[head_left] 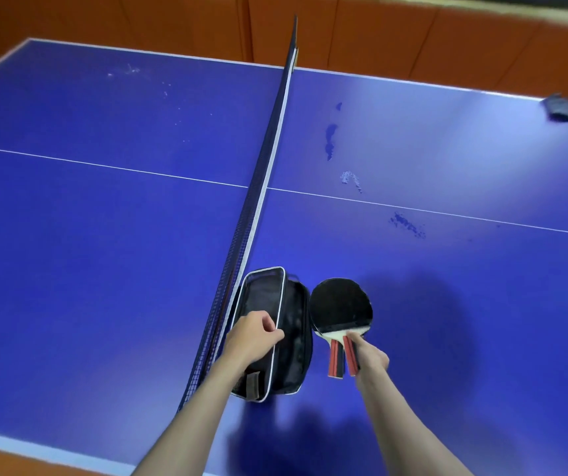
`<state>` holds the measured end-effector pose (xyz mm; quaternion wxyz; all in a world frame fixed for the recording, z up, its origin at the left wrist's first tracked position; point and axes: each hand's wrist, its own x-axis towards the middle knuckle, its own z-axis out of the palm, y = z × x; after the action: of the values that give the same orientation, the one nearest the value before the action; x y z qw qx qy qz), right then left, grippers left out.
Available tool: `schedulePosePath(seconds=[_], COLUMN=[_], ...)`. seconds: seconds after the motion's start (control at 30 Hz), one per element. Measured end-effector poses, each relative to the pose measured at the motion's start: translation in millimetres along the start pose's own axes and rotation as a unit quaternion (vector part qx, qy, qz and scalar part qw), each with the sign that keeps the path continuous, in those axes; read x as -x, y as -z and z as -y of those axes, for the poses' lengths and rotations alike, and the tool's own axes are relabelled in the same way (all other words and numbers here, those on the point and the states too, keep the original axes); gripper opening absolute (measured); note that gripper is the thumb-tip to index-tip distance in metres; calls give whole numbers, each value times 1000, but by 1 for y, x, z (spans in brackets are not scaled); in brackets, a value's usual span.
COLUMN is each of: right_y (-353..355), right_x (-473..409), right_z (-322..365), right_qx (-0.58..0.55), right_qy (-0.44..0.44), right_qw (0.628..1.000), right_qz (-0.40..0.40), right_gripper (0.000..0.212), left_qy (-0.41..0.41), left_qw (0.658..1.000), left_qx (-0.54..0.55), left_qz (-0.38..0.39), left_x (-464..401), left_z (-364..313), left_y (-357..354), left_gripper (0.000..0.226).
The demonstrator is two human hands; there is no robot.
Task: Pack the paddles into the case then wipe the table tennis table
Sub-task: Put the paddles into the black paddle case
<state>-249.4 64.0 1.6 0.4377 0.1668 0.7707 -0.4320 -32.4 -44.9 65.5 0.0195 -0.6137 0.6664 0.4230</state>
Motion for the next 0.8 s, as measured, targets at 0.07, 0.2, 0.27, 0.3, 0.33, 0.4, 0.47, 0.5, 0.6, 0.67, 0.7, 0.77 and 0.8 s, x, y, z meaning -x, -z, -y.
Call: schedulePosePath(seconds=[0.07, 0.2, 0.27, 0.3, 0.33, 0.4, 0.47, 0.5, 0.6, 0.67, 0.7, 0.77, 0.8], right_y=[4, 16, 22, 24, 25, 21, 13, 7, -14, -28, -35, -50, -58], right_x=[4, 8, 13, 16, 18, 24, 30, 32, 41, 45, 46, 46, 45], right_z=[-1, -15, -20, -21, -22, -25, -30, -33, -45, -56, -61, -72, -78], right_qx=[-4, -36, -40, -41, -40, -30, -14, -7, 10, 10, 8, 1, -8], right_qy=[18, 50, 69, 81, 90, 107, 110, 111, 104, 98, 90, 67, 49], right_qw=[1000, 998, 996, 995, 995, 994, 994, 993, 993, 993, 993, 994, 995], right_qz=[-19, -34, -32, -29, -24, -8, 16, 27, 56, 68, 72, 82, 87], right_gripper=[33, 35, 31, 30, 28, 27, 27, 26, 25, 25, 23, 22, 25], left_qy=[-9, -19, -26, -30, -35, -44, -43, -41, -28, -18, -12, -2, 2], left_qw=[1000, 998, 996, 995, 994, 992, 990, 990, 990, 988, 987, 986, 985], left_qx=[21, 57, 79, 87, 95, 108, 120, 125, 137, 153, 161, 166, 166], left_qz=[3, 11, 18, 27, 37, 51, 59, 57, 33, 3, -13, -36, -45], left_x=[1, 4, 6, 7, 7, 9, 11, 12, 17, 20, 22, 26, 29], left_z=[5, 15, 19, 21, 21, 22, 25, 28, 44, 56, 63, 74, 78], left_y=[5, 15, 19, 21, 23, 27, 32, 33, 39, 44, 47, 51, 54], left_gripper=[15, 14, 14, 14, 14, 14, 13, 13, 18, 25, 27, 25, 23])
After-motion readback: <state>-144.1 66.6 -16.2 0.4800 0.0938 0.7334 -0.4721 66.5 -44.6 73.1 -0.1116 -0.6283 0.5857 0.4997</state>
